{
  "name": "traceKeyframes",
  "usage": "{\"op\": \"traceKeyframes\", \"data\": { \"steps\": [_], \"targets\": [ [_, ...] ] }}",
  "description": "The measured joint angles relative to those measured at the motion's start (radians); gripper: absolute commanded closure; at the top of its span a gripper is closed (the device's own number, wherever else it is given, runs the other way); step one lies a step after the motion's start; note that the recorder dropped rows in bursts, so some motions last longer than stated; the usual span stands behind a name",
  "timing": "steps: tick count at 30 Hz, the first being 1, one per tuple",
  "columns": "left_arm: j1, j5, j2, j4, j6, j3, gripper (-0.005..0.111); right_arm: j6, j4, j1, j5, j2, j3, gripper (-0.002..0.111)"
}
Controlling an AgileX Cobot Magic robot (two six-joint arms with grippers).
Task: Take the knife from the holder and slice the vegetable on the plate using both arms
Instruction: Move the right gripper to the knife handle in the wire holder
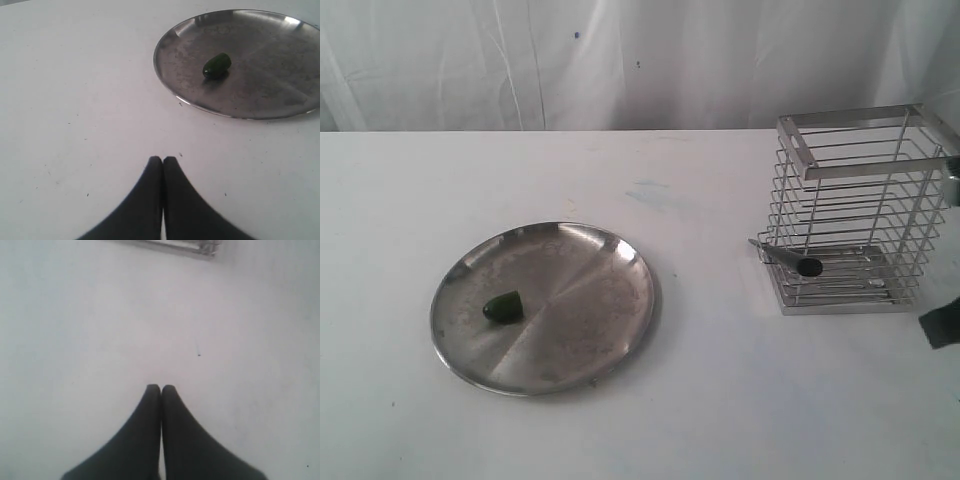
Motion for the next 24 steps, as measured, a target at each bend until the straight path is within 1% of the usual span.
{"op": "traceKeyframes", "data": {
  "steps": [4, 10, 14, 20, 24],
  "targets": [
    [0.0, 0.0, 0.0, 0.0, 0.0, 0.0, 0.107, -0.053, 0.022, 0.122, 0.101, 0.006, -0.075, 0.108],
    [0.0, 0.0, 0.0, 0.0, 0.0, 0.0, 0.107, -0.069, 0.003, 0.314, 0.218, 0.044, -0.235, 0.108],
    [0.0, 0.0, 0.0, 0.0, 0.0, 0.0, 0.107, -0.071, -0.1, 0.44, 0.256, 0.164, -0.315, 0.108],
    [0.0, 0.0, 0.0, 0.0, 0.0, 0.0, 0.107, -0.061, -0.267, 0.646, 0.262, 0.381, -0.361, 0.108],
    [0.0, 0.0, 0.0, 0.0, 0.0, 0.0, 0.107, -0.053, -0.419, 0.73, 0.265, 0.499, -0.367, 0.108]
  ]
}}
